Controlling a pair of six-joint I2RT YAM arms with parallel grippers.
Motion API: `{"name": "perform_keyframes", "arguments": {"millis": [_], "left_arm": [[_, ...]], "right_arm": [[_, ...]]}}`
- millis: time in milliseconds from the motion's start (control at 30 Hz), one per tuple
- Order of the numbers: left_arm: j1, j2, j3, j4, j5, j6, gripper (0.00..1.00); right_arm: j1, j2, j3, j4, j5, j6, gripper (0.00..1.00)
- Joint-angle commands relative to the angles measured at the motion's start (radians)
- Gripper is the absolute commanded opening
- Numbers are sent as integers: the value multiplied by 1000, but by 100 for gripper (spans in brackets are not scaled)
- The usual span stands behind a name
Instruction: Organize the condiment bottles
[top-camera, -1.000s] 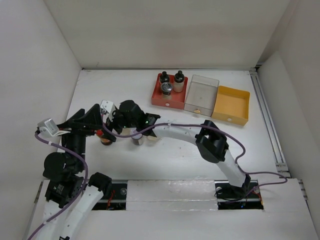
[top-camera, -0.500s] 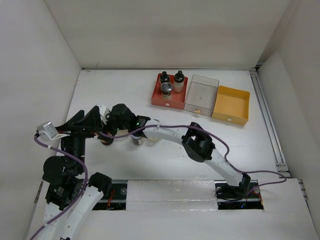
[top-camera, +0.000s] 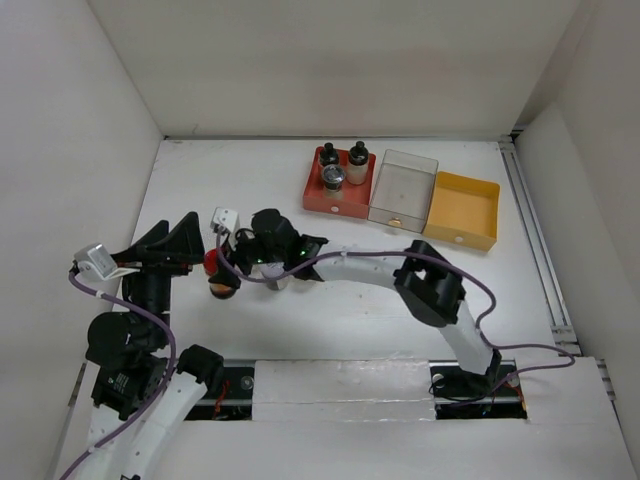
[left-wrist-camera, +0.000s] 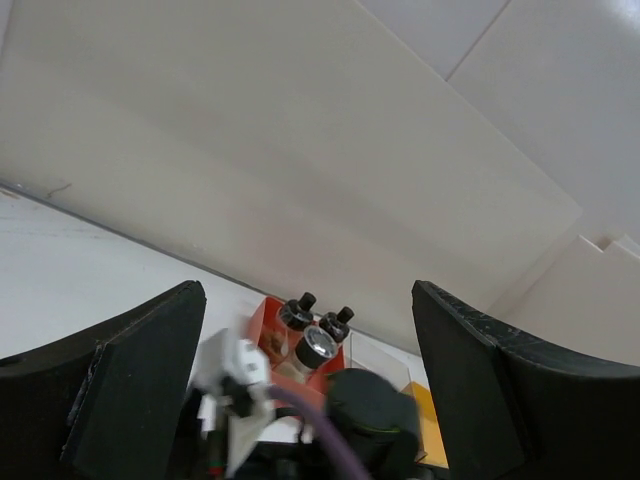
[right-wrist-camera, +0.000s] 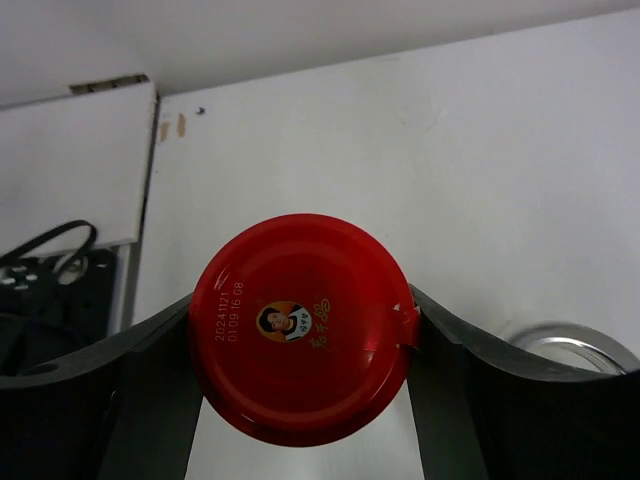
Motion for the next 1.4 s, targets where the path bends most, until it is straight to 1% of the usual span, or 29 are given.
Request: {"name": "perform_keyframes", "arguments": {"millis": [0,67,100,167,200,267,300,367,400,433,500,533,567,667,733,800,867,900,967,1033,1167,1267,1367], "left_arm": [[2,-16,-5,42,-31,-7,80],[2,-28,-5,30,-42,-7,80],[2,-29,-5,30,-42,-7,80],[2,-29,-17,46,-42,-7,80],[2,-19,-17,46,-30,-7,80],[2,1,-17,46,10,-7,80],[2,17,-17,46,31,-7,80],[2,39,-17,59,67,-22,78],[2,65,-17,59,108,-22,78],[2,77,-17,59,133,-31,78],[2,99,-17,70,188,-31,78],[2,123,-17,83,205,-18,78],[2,142,-17,83,220,-17,78],[2,229,15,60,297,13,78],[2,283,49,48,355,25,78],[2,365,67,14,378,36,78],[2,413,90,-10,415,49,78],[2,450,104,-19,424,58,78],[2,470,104,-19,435,58,78],[2,481,104,-29,435,68,78],[2,490,104,-38,435,78,80],[2,490,104,-38,424,78,80],[2,490,104,-38,424,78,80]], "right_arm": [[-60,-279,-63,364,-46,51,54],[-110,-333,-143,365,-55,67,53],[-129,-388,-175,365,-55,78,53],[-184,-448,-251,365,-12,78,53],[-207,-477,-328,365,-1,78,53],[-255,-568,-409,374,34,78,53],[-311,-598,-477,374,54,78,53],[-379,-686,-533,374,82,78,53],[-455,-710,-554,365,109,78,53],[-492,-750,-582,365,123,87,53],[-569,-761,-582,313,141,87,53],[-636,-772,-582,302,151,87,53],[-664,-772,-582,302,167,78,53],[-756,-732,-561,277,221,68,53],[-790,-672,-532,257,252,58,53],[-828,-604,-503,257,279,58,53],[-862,-551,-475,266,280,58,53],[-874,-498,-440,266,280,58,53],[-899,-455,-404,266,215,90,53],[-908,-396,-368,292,215,90,53],[-928,-297,-283,293,227,90,53],[-928,-250,-262,293,237,81,53],[-928,-238,-248,293,246,70,53]]}}
